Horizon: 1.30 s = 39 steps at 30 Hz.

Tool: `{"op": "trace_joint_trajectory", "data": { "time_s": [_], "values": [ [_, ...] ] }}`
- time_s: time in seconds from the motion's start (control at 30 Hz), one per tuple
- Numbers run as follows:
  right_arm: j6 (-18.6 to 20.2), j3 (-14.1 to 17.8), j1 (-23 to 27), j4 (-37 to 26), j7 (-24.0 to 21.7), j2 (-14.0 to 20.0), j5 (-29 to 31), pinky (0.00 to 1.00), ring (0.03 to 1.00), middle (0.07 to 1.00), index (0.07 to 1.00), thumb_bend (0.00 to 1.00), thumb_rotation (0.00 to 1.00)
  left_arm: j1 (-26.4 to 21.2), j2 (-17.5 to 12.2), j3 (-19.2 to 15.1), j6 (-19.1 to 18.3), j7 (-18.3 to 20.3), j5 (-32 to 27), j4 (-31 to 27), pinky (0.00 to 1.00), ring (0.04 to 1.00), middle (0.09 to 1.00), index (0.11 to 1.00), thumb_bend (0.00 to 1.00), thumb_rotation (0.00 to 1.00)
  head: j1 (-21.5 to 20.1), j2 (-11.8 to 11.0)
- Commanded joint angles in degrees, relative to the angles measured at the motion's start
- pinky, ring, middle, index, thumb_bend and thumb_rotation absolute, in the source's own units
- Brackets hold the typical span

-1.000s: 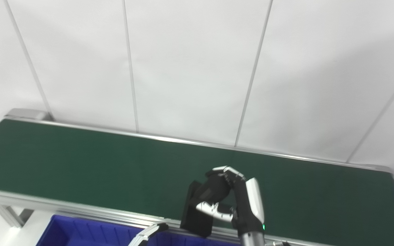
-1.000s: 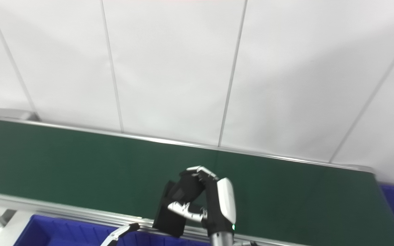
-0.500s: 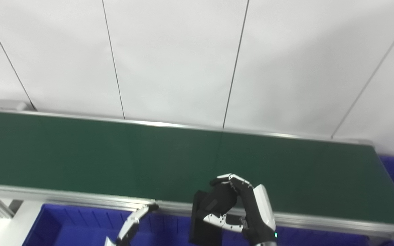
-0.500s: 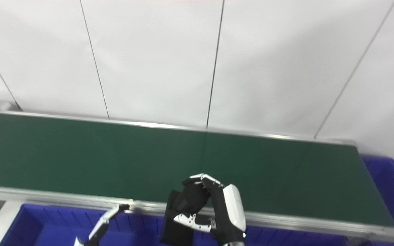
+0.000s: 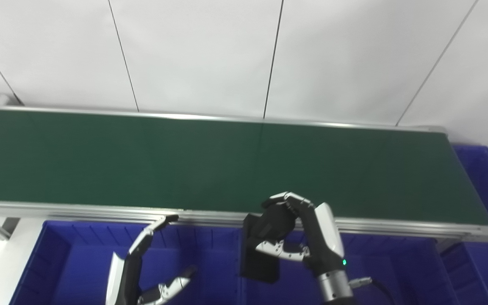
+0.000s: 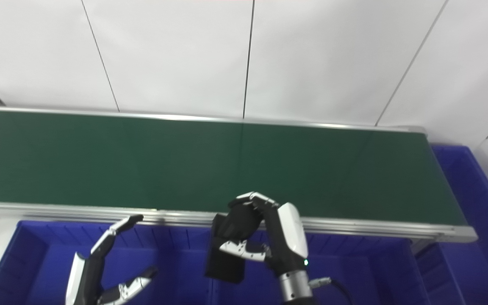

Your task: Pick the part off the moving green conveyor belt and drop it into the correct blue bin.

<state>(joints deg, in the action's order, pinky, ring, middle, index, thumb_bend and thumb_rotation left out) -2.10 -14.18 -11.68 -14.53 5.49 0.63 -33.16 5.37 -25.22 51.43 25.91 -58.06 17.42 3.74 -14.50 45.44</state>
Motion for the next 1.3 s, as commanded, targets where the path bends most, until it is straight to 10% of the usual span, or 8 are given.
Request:
{"op": "trace_joint_trajectory", "data": {
  "time_s": [0.0, 0.7, 0.93, 1.03, 1.27],
  "values": [
    [0.7, 0.5, 0.0, -2.2, -0.1, 0.0, -0.2, 0.37, 0.399, 0.497, 0.553, 0.51, 0.00, 0.4, -0.3, -1.5, 1.0, 2.0, -0.2, -2.4, 0.78, 0.796, 0.793, 0.782, 0.67, 0.41, 0.0, 0.2],
    [7.7, 4.7, -0.5, 4.4, -1.4, 4.1, -2.4, 0.34, 0.381, 0.488, 0.557, 0.51, 0.00, 6.8, 5.5, -16.4, 1.0, 21.1, -2.7, -6.7, 0.76, 0.800, 0.800, 0.783, 0.66, 0.46, 0.2, 2.5],
    [9.9, 3.1, -0.6, 3.8, -5.1, 7.1, -3.9, 0.67, 0.760, 0.768, 0.498, 0.52, 0.12, 7.7, 6.3, -18.5, 1.0, 23.8, -2.8, -7.2, 0.76, 0.800, 0.801, 0.787, 0.66, 0.45, 0.3, 3.0],
    [10.7, 2.7, -1.0, 2.7, -6.1, 7.5, -3.8, 0.72, 0.838, 0.852, 0.732, 0.77, 0.17, 8.0, 6.7, -19.1, 1.0, 24.5, -2.9, -7.2, 0.77, 0.805, 0.802, 0.788, 0.66, 0.45, 0.3, 3.0],
    [11.2, 1.6, -3.9, -2.3, -7.7, 7.6, -3.4, 0.93, 0.995, 0.995, 0.918, 0.91, 0.37, 8.6, 7.2, -20.4, 1.0, 26.5, -3.2, -7.7, 0.77, 0.806, 0.804, 0.786, 0.66, 0.45, 0.5, 3.2]
  ]
}}
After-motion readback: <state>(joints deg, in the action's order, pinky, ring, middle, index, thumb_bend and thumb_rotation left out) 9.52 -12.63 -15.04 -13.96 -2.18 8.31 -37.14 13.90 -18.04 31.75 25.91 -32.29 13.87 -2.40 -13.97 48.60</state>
